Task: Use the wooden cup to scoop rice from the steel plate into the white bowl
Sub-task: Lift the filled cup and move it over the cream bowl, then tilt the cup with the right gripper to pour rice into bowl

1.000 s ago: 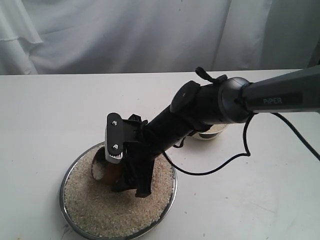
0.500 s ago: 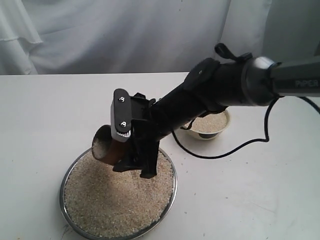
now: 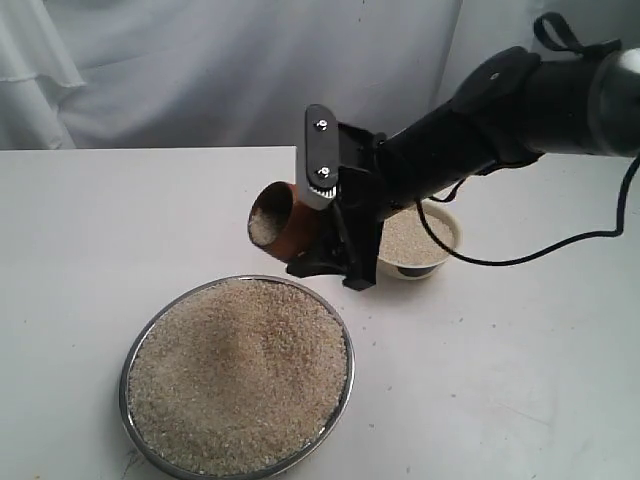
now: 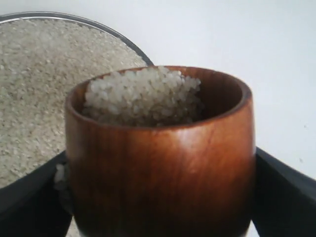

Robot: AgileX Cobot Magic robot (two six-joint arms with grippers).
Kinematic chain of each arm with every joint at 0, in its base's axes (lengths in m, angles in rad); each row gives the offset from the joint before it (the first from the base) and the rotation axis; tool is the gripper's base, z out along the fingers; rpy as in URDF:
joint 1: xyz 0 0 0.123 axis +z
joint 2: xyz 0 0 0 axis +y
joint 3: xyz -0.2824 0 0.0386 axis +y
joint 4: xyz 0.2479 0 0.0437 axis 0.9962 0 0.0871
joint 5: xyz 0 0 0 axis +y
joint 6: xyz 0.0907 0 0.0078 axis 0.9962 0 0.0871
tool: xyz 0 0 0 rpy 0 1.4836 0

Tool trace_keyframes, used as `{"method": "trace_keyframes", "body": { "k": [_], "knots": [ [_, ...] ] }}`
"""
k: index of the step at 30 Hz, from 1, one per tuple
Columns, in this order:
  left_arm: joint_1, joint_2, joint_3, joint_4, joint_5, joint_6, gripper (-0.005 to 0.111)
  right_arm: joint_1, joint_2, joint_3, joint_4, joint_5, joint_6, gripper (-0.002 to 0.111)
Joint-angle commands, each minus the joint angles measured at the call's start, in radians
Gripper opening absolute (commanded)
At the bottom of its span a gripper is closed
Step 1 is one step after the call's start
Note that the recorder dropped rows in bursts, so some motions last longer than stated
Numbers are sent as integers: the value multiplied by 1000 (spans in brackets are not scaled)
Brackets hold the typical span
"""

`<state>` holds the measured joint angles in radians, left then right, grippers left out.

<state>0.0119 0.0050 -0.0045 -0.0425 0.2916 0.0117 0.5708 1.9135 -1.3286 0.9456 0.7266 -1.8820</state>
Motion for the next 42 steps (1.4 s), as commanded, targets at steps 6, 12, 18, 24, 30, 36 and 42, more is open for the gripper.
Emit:
{"method": "trace_keyframes", "body": {
  "k": [6, 12, 18, 24, 30, 36, 42],
  "knots": [
    [-2, -5, 5, -1, -6, -3, 0, -186, -20, 5, 2, -125, -32, 0],
    [-2, -5, 5, -1, -6, -3, 0, -276, -18, 5, -41, -209, -55, 0],
    [-2, -5, 5, -1, -6, -3, 0, -294, -4, 5, -130, -256, -55, 0],
    [-2, -5, 5, -1, -6, -3, 0, -292, 47, 5, -225, -312, -55, 0],
    [-2, -5, 5, -1, -6, -3, 0, -273, 69, 5, -322, -383, -55, 0],
    [-2, -5, 5, -1, -6, -3, 0, -244, 69, 5, -428, -409, -55, 0],
    [-2, -5, 5, -1, -6, -3, 0, -226, 69, 5, -593, -421, -30, 0]
  ]
}}
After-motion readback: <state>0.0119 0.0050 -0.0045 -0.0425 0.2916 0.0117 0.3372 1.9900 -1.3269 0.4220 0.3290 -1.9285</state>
